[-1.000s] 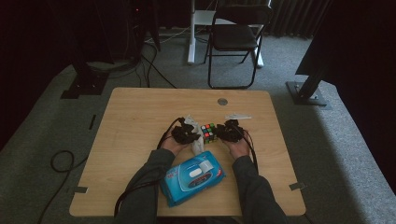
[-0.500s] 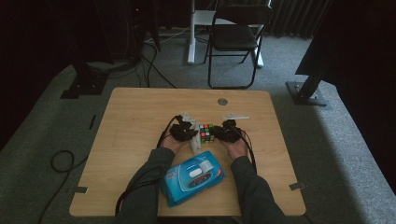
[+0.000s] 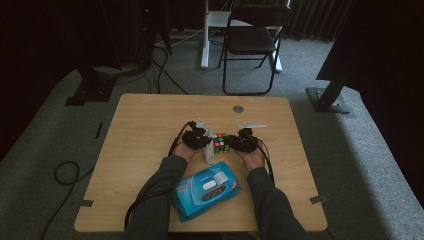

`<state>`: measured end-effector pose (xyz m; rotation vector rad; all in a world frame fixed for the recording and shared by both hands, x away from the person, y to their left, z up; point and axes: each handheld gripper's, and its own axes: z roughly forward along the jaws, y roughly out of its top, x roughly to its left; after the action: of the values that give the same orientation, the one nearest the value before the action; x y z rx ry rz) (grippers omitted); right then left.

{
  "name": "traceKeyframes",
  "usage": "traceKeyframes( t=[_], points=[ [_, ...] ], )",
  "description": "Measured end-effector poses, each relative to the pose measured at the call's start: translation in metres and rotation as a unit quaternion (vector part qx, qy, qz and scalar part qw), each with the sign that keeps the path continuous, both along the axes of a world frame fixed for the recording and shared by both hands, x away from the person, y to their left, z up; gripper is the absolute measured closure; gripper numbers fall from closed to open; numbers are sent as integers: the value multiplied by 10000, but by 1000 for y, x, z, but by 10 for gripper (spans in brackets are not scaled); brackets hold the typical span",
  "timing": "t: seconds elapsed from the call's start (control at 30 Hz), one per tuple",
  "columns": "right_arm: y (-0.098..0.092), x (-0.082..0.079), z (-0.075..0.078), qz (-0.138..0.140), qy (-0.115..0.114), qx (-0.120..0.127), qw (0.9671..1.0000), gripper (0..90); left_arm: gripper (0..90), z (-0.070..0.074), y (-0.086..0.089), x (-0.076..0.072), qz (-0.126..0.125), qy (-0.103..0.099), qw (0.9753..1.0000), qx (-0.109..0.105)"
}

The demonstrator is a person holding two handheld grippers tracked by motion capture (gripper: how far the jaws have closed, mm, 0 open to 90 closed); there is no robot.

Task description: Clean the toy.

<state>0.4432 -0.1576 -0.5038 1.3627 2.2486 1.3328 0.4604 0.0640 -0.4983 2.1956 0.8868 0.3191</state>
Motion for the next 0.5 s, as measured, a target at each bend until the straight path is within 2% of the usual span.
traceKeyframes(
  t=[0.03,0.13,0.17,0.27,0.33,0.4,0.5],
  points=[
    [0,0,0,-2,0,-1,10000,689,876,1,0,2,51,2,9999,-114],
    [1,0,0,-15,-2,-24,10000,683,877,-3,-3,5,74,85,9999,-68],
    [1,0,0,-15,-1,-34,10000,679,877,-5,-3,7,82,168,9998,-49],
    [0,0,1,-9,2,-37,10000,679,876,-15,-7,9,-78,430,9987,265],
    [0,0,0,-10,0,-33,10000,679,876,-17,-8,8,-164,455,9981,379],
    [0,0,0,-20,2,-22,10000,679,876,-13,-7,6,-192,395,9984,352],
    [0,-1,0,-30,-3,-18,10000,680,876,-5,-3,5,-114,239,9996,68]
  ],
)
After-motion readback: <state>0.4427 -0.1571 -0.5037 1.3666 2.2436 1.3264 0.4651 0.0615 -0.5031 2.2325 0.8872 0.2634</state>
